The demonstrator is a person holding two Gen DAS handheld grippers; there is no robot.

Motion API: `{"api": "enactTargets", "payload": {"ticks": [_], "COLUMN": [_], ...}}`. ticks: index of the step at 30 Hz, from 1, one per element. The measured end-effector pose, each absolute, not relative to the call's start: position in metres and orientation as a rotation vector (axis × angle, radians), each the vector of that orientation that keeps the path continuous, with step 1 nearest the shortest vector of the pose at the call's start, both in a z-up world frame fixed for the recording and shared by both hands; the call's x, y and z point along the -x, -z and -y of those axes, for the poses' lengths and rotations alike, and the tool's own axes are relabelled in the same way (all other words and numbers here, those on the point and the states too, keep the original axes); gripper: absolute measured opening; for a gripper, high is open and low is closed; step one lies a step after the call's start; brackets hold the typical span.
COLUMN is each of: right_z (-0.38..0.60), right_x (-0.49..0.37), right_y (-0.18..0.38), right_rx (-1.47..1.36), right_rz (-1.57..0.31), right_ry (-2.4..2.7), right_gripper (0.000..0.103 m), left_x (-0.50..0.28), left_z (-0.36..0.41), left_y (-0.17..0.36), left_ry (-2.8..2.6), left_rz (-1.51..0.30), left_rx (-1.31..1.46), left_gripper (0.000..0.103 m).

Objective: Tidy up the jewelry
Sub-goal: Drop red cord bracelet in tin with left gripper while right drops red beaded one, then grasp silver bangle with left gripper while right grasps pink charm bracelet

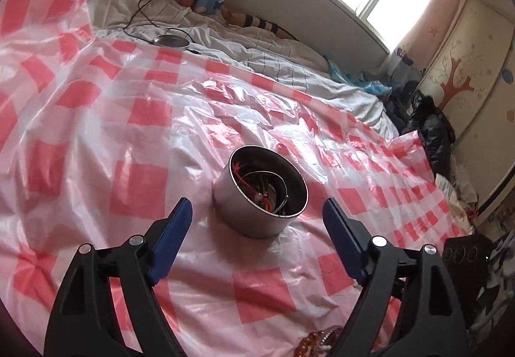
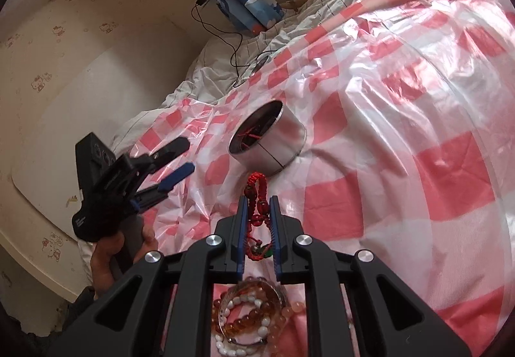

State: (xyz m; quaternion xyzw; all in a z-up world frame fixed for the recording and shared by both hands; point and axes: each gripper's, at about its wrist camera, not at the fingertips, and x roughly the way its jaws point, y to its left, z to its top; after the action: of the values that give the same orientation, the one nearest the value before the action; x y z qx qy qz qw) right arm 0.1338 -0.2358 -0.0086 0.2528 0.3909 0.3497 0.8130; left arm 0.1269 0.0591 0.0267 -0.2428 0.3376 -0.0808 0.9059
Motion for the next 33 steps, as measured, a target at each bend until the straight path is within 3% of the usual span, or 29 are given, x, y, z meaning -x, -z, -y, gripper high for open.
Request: {"api": "enactTargets", "payload": {"ticks": [5,9,12,13,17,27,33], "right_z": [0.193,0.137,0.110,0.110,0.143,0.279,0.312], "right_x": [-0.176,-0.216,-0.234,-0.234,-0.200,-0.073,-0.049], "right_y": [-0.023,-0.031,-0.020,-0.019,-0.031,-0.020,-0.012], "right_rx": [-0.419,-0.267,-0.165,-0.167,-0.218,-0.392,-0.422], "right_rz": [-0.784,-0.801,-0.855,-0.856,-0.792,-0.794,-0.851], "right_ry": [-0.738,-0.706,-0.635,-0.618,-0.615,-0.453,-0.414], "right_gripper": [0.015,0.016,0.031,0.032,0.048,0.054,0.054], "left_x": [-0.079,-0.061,-0.056,-0.055,-0.046,-0.014,-0.029], "left_z": [-0.069,-0.061,-0.047,-0.042,-0.032,-0.014,0.003], "left_y": [-0.006,0.001,0.002,0.001,-0.008,-0.006,0.011], "left_ry": [0.118,0.112,0.135,0.141,0.158,0.182,0.249], "left_rz": [-0.709,-0.738,-0.765,-0.770,-0.751,-0.792,-0.905], "left_rx": [0.678,0.664,0.613,0.591,0.556,0.556,0.535], "left_gripper": [0.079,0.079,0.079,0.079,0.080,0.082,0.081]}}
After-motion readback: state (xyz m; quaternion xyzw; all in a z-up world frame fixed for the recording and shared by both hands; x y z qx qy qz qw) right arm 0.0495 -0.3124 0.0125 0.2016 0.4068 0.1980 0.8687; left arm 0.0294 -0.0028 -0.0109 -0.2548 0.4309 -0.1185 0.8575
